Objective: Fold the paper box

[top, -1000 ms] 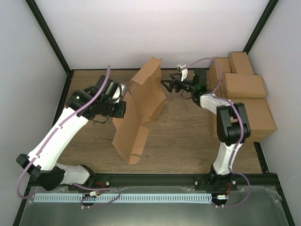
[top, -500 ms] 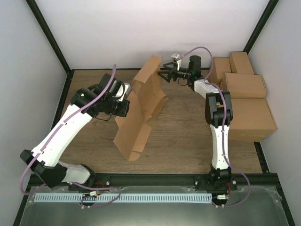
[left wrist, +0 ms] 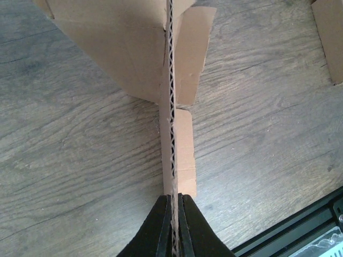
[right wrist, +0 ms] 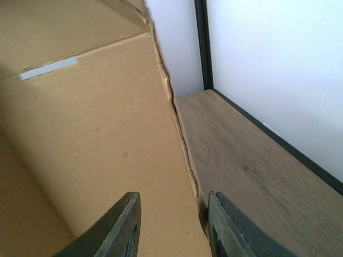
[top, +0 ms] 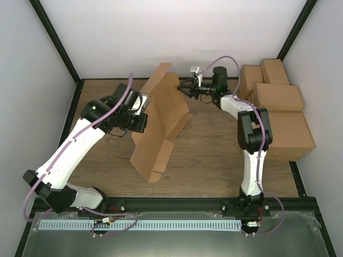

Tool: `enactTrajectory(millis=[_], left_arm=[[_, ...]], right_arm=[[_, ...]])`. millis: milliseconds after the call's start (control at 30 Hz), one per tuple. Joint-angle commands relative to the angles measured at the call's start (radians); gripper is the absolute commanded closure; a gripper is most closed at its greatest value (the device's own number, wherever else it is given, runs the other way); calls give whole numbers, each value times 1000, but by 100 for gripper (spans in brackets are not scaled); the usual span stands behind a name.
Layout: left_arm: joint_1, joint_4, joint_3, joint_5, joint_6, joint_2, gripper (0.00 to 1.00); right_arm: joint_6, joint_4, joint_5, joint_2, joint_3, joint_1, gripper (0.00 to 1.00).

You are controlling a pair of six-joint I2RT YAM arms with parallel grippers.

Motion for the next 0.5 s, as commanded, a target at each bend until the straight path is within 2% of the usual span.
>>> enactTrajectory(millis=[0, 233, 367, 433, 467], left_arm=[[0, 4, -33, 13, 6, -19, 96], [-1, 20, -52, 61, 9, -29, 96], [-8, 21, -58, 99, 21, -43, 95], [-10, 13, -62, 100, 24, -46, 95], [-11, 8, -63, 99, 25, -47, 95]], right_arm=[[11, 123, -9, -153, -194, 20, 66], [-1, 160, 256, -320, -414, 75, 77], [38, 268, 357, -391, -551, 94, 70], [52, 280, 379, -394, -565, 96, 69], [55, 275, 395, -390, -561, 97, 65]])
